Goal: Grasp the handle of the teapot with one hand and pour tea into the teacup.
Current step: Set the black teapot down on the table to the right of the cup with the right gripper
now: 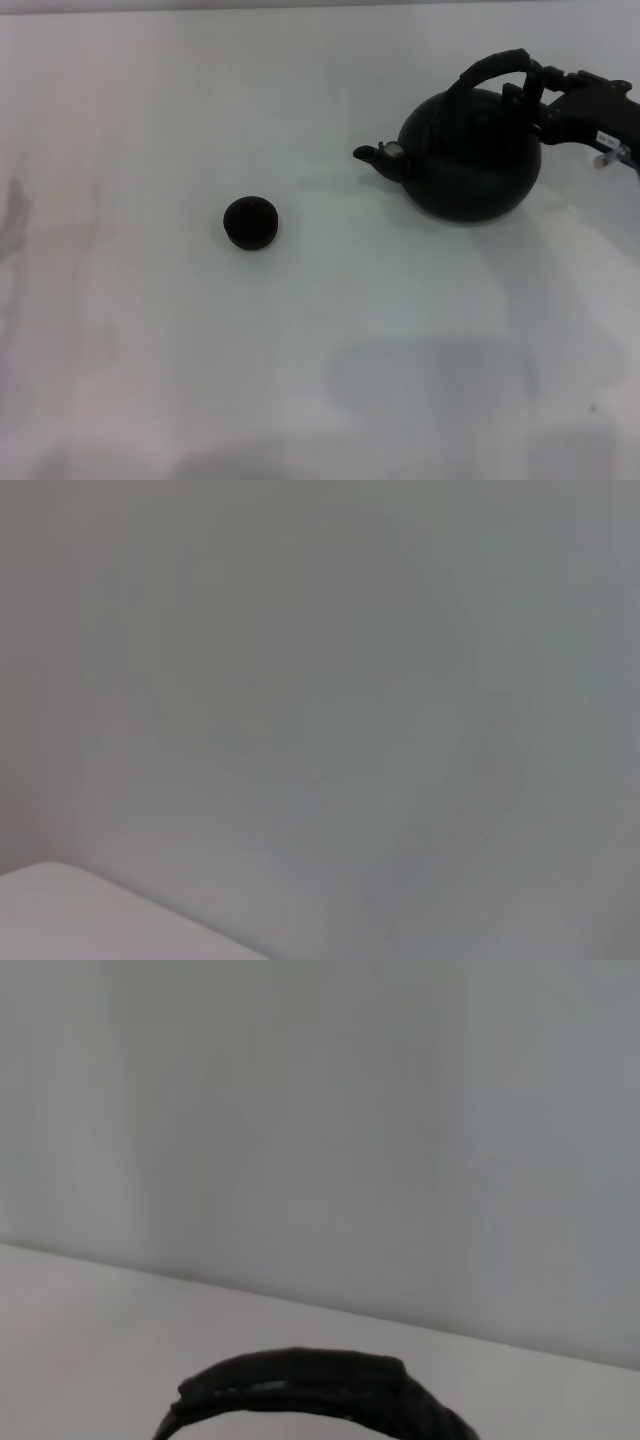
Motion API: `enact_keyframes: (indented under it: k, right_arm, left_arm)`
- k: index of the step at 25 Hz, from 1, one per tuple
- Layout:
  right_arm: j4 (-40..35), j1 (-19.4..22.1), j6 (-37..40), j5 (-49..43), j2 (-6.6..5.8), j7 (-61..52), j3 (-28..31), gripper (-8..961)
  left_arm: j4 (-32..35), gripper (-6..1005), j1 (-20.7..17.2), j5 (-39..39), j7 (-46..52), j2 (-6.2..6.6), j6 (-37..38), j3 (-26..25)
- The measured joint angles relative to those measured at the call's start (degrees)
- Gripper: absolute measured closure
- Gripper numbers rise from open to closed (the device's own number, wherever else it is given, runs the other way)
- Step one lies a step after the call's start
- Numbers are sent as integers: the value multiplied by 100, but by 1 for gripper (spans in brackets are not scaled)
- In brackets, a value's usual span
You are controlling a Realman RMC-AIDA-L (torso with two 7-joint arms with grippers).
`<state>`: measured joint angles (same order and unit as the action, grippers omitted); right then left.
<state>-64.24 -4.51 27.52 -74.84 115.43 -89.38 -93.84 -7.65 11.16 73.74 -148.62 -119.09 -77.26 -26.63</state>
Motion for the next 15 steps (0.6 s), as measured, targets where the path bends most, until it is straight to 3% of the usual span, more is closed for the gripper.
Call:
enact_keyframes:
  k: [3, 15]
  right_arm:
    - [24, 87, 583, 79, 0, 0, 408, 309]
    - [538, 92, 2631, -11, -44, 24, 1819, 260]
  left_arm:
    - [0, 197, 0, 0, 0, 0, 0, 0]
    - [-1, 196, 0, 9, 0, 0, -1, -9]
